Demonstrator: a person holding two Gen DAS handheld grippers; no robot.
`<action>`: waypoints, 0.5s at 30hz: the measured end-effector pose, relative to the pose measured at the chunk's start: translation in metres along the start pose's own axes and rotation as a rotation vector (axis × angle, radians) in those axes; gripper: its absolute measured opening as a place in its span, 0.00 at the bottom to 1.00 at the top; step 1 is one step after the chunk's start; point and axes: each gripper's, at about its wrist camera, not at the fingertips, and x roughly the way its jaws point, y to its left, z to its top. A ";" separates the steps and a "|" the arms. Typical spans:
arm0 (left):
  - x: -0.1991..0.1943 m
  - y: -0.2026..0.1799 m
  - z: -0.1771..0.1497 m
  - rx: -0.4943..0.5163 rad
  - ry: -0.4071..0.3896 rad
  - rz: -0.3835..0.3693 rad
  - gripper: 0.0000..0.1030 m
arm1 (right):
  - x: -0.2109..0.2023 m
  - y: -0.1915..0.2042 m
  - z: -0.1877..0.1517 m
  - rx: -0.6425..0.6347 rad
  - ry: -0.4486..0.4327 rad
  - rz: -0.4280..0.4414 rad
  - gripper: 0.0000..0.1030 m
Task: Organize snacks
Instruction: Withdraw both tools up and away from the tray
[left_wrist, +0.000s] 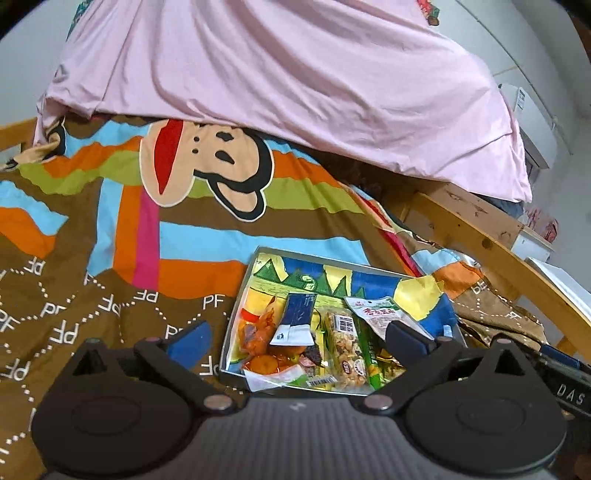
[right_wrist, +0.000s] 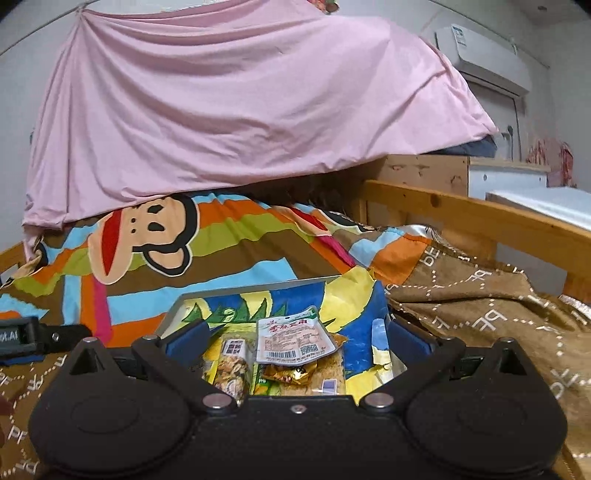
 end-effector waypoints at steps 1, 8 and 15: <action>-0.005 -0.002 0.000 0.007 -0.006 0.001 1.00 | -0.006 0.000 -0.001 -0.007 -0.002 0.003 0.99; -0.041 -0.003 -0.022 0.057 -0.031 0.021 1.00 | -0.037 -0.005 -0.011 -0.024 -0.002 -0.012 0.99; -0.062 -0.006 -0.042 0.109 -0.011 0.052 1.00 | -0.071 -0.004 -0.025 -0.066 -0.003 0.005 0.99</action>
